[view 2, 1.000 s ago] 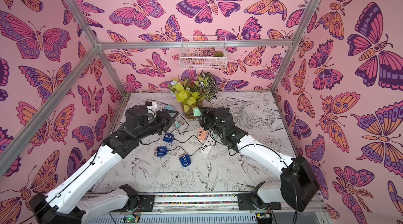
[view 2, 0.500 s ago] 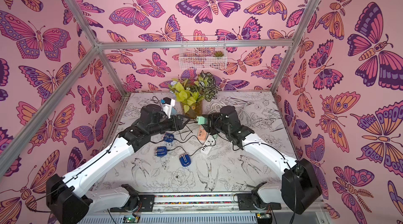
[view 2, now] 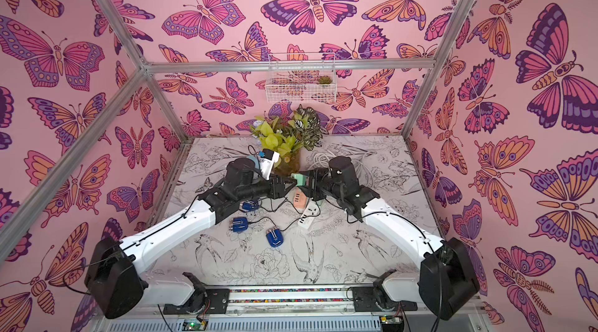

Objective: Charge the electric shaver
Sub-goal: Insert the charging cable into the plug.

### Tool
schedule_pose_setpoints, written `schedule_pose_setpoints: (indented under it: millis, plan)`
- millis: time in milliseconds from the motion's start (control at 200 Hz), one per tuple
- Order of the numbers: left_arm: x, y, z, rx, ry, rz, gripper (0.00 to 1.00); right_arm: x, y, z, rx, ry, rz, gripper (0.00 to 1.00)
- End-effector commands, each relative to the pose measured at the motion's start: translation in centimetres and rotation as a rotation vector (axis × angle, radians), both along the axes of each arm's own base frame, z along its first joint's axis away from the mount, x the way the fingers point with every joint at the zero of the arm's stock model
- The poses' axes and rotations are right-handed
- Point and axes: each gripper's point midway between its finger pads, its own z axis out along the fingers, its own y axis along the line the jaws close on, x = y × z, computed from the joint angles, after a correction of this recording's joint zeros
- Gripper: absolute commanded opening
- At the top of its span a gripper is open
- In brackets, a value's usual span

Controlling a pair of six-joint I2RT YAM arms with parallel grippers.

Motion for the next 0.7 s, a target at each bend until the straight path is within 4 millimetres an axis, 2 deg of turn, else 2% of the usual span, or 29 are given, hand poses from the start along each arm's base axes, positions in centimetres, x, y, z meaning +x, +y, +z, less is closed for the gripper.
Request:
schedule_pose_setpoints:
  millis: [0,150,366,546,666,696]
  plan:
    - [0.4,-0.6,0.5,-0.02,-0.038,-0.002,0.44,0.3,0.2,3.1,0.074,-0.049,-0.003,0.0]
    - [0.7,-0.6,0.7,-0.051,-0.032,0.023,0.32,0.3,0.3,3.0,0.077,-0.045,-0.001,0.0]
    - [0.8,-0.9,0.6,-0.064,-0.015,0.023,0.27,0.2,0.2,2.7,0.095,-0.03,-0.007,0.0]
    - [0.9,-1.0,0.8,-0.074,-0.012,0.031,0.15,0.1,0.2,2.7,0.102,-0.026,-0.01,0.0]
    - [1.1,-0.8,1.4,-0.086,-0.012,0.05,0.0,-0.1,0.1,2.5,0.091,-0.027,-0.006,0.0]
    - [1.1,-0.8,1.5,-0.088,-0.009,0.055,0.0,-0.2,-0.1,2.2,0.076,-0.025,-0.008,0.07]
